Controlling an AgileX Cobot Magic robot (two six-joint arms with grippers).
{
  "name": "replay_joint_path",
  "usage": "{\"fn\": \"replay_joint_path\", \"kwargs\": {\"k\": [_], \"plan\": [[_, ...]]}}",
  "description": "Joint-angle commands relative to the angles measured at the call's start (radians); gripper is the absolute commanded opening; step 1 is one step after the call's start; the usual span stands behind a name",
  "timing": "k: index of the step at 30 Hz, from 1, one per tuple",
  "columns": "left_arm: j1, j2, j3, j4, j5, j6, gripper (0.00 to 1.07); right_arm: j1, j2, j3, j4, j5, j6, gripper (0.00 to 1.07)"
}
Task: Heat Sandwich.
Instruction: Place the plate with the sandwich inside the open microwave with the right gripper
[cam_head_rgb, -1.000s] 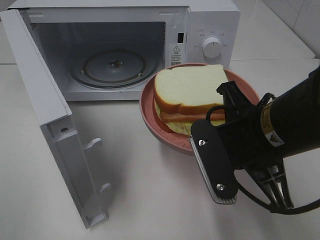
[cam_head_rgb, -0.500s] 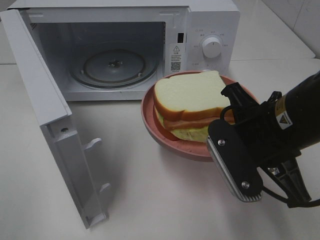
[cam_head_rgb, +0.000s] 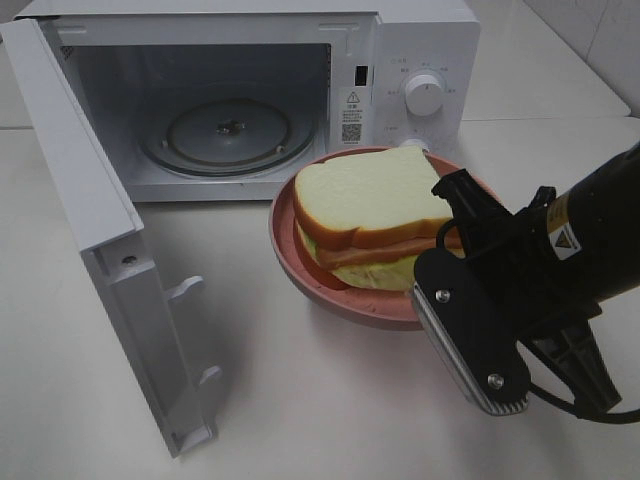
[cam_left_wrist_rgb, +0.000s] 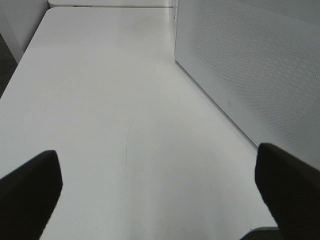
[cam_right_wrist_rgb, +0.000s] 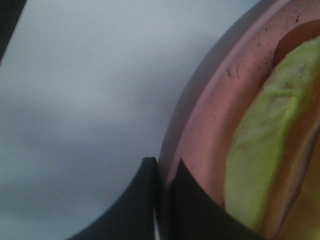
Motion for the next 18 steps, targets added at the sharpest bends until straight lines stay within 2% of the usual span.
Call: {"fn": "replay_joint_path", "kwargs": {"k": [1,7,18], "plan": [[-0.006,0.000,0.002,-0.001,-0.009,-0.004,1.00,0.014,-0.012,-0.002,0.005,-0.045,-0.019,0.00],[-0.006,0.000,0.002,-0.001,-0.009,-0.004,1.00,0.015,0.017,-0.014,0.012,-0.074,-0.058,0.00],[-0.006,0.000,0.002,-0.001,-0.009,-0.004,1.00,0.015,0.115,-0.111,0.162,-0.083,-0.201,0.00]]}}
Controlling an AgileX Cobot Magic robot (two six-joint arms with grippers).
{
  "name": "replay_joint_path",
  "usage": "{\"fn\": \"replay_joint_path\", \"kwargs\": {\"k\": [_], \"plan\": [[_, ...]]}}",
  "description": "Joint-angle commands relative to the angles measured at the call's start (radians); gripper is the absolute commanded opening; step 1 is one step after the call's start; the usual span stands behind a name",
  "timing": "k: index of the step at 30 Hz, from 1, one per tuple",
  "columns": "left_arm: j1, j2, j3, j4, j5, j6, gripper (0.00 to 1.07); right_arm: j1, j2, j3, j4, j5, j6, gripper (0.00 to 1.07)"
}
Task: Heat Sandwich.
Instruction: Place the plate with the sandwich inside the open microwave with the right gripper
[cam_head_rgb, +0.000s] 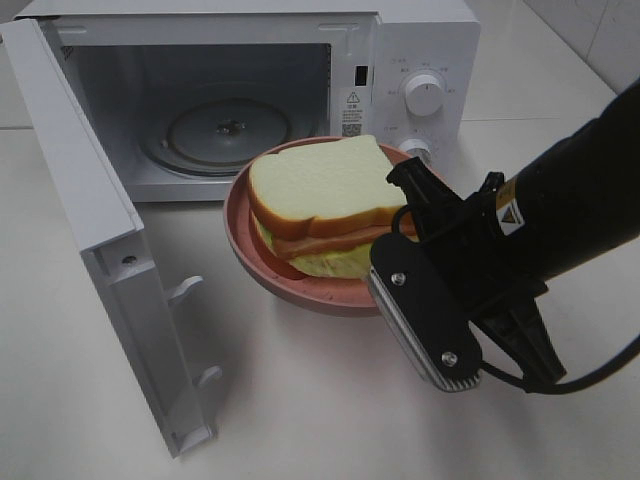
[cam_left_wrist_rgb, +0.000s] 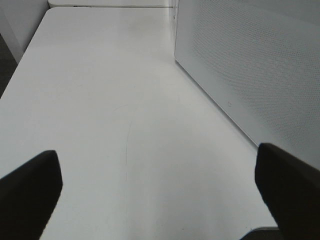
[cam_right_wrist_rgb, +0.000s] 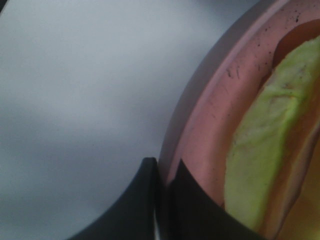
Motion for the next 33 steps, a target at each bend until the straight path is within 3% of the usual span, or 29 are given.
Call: {"fn": "replay_joint_path", "kwargs": {"k": [1,33], "plan": [[-0.006,0.000,0.002,-0.001,-0.009,-0.004,1.00,0.005,0.027,-0.037,0.060,-0.032,-0.074,0.00],[-0.006,0.000,0.002,-0.001,-0.009,-0.004,1.00,0.005,0.298,-0.339,0.101,-0.013,-0.135,0.00]]}}
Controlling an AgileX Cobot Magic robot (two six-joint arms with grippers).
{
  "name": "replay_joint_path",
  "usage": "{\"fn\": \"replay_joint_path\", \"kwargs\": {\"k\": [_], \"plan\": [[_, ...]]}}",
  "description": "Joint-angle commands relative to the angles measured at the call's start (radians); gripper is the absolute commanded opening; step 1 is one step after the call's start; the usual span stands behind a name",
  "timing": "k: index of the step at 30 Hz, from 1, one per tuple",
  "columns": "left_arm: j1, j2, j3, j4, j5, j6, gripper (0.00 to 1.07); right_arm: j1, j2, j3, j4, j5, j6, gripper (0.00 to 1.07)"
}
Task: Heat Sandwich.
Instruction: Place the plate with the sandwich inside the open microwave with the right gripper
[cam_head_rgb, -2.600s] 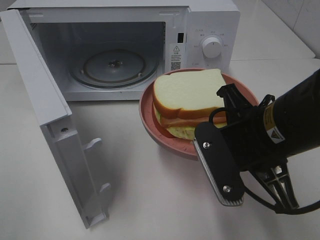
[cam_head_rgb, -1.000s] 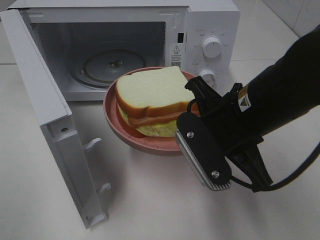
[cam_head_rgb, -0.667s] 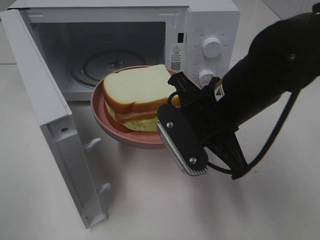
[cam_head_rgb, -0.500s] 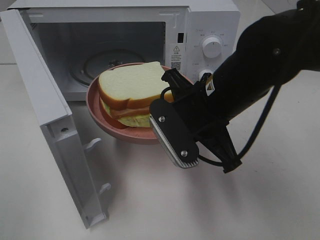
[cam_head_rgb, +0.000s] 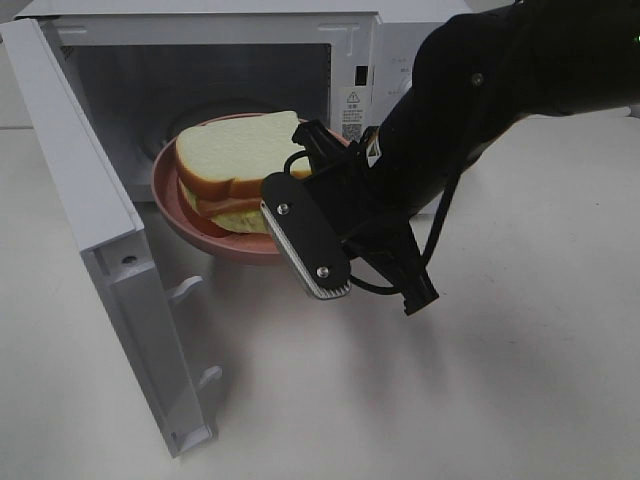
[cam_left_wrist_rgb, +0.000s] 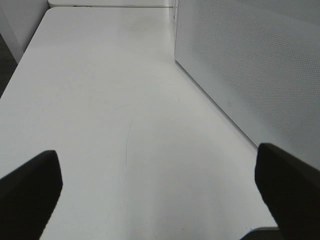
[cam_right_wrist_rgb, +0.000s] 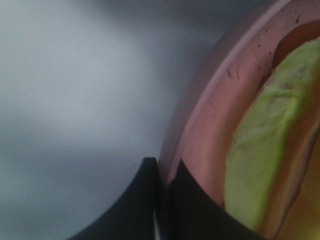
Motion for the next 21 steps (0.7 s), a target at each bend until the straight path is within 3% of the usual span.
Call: {"fn": "replay_joint_path", "kwargs": {"k": [1,18,21], "plan": [[-0.006,0.000,0.002,-0.001,-0.009,-0.004,1.00,0.005,0.006,-0.035,0.008,-0.022,-0.012,0.00],[-0.006,0.000,0.002,-0.001,-0.009,-0.004,1.00,0.005,0.023,-0.067,0.004,-0.020,-0.041,0.00],[-0.006,0.000,0.002,-0.001,-0.009,-0.004,1.00,0.005,0.066,-0.117,0.004,0.020,-0.038,0.00]]}}
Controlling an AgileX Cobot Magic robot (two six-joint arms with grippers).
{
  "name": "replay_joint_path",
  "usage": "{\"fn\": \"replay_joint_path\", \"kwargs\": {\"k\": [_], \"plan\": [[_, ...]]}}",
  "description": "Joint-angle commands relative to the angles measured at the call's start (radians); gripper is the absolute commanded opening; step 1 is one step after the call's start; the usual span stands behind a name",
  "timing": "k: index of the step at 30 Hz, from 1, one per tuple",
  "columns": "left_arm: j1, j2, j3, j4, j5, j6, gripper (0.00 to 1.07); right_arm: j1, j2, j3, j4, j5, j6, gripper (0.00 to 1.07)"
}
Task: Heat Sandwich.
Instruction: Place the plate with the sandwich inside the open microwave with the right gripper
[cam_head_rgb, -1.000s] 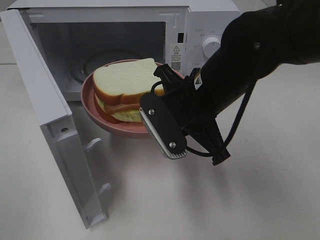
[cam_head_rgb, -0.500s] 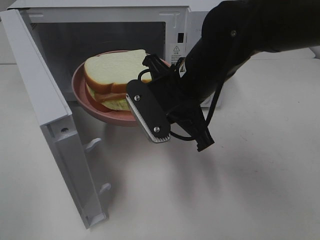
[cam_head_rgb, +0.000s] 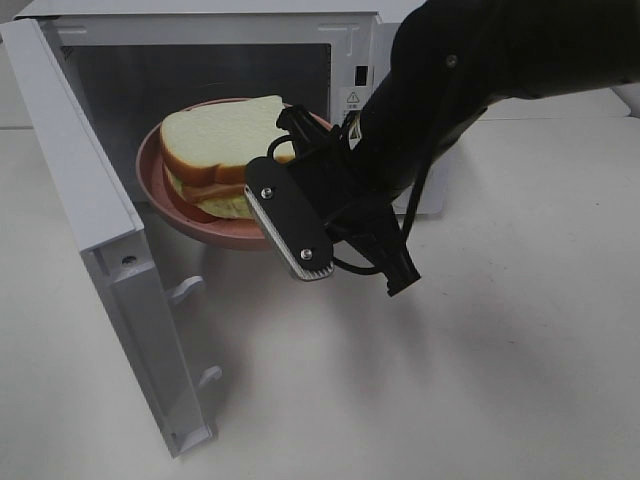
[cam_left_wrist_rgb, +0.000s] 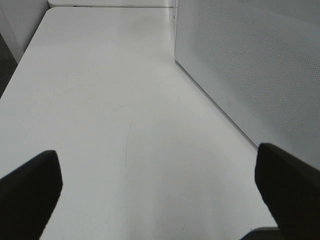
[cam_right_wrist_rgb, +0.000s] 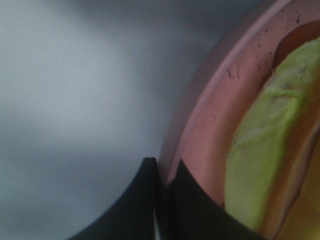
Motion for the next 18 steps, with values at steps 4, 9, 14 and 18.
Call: {"fn": "replay_joint_path", "kwargs": {"k": [4,9,14,18], "plan": [[-0.006,0.000,0.002,-0.001,-0.009,-0.004,1.00,0.005,0.054,-0.100,0.005,0.040,-0.003,0.00],[-0.006,0.000,0.002,-0.001,-0.009,-0.004,1.00,0.005,0.098,-0.171,0.005,0.093,-0.003,0.00],[-0.006,0.000,0.002,-0.001,-0.009,-0.004,1.00,0.005,0.151,-0.245,0.005,0.139,0.008,0.00],[-0.006,0.000,0.002,-0.001,-0.009,-0.004,1.00,0.005,0.186,-0.304,0.004,0.155,0.020,0.00]]}}
